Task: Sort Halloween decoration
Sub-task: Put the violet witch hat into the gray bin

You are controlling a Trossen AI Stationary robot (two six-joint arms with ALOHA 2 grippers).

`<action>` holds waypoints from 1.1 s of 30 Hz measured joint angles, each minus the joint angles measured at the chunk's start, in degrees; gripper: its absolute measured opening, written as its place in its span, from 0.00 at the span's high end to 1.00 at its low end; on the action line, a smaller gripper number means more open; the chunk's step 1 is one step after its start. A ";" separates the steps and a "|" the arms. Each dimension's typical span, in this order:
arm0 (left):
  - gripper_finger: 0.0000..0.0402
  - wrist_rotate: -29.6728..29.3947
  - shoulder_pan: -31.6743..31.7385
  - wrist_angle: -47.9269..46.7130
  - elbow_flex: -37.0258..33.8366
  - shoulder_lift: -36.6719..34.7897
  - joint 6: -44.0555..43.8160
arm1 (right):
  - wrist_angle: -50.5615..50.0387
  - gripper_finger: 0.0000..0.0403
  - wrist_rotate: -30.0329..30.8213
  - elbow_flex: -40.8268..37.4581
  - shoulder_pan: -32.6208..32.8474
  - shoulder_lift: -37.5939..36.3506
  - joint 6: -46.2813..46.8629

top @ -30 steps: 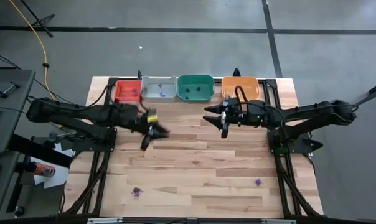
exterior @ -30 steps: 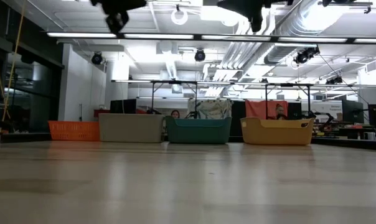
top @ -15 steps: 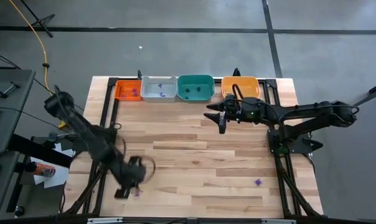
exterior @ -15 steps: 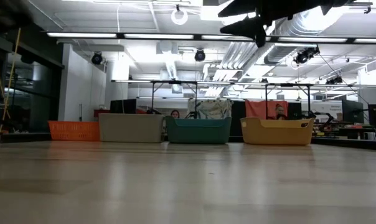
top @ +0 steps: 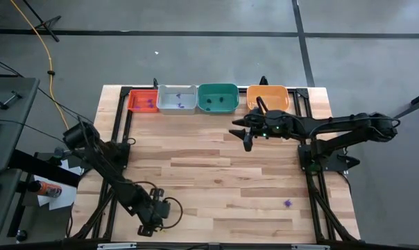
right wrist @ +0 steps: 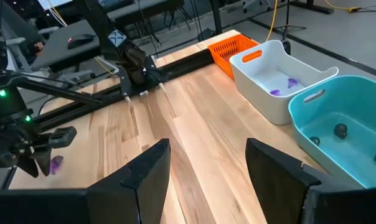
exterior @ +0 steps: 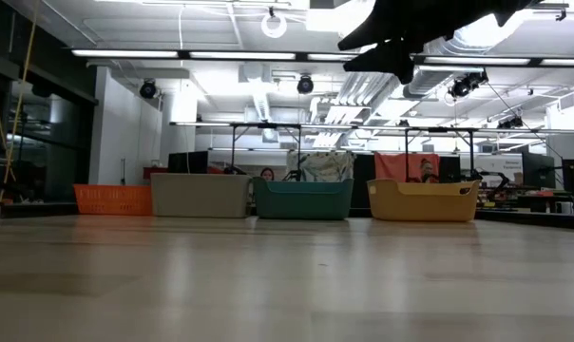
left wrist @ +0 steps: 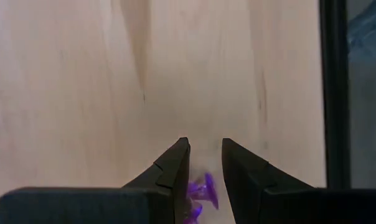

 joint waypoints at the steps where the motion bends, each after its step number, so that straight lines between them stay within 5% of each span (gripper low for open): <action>1: 0.79 0.11 0.00 0.00 0.00 0.38 0.15 | -0.28 0.49 0.00 0.00 0.00 0.00 0.02; 12: 0.79 0.16 0.15 -6.91 0.07 1.03 0.31 | -1.79 0.49 -0.46 0.00 0.00 0.02 -0.07; 33: 0.79 -0.53 -0.34 -6.22 0.07 1.05 -2.83 | -2.96 0.49 -0.44 -0.02 0.00 0.02 -0.15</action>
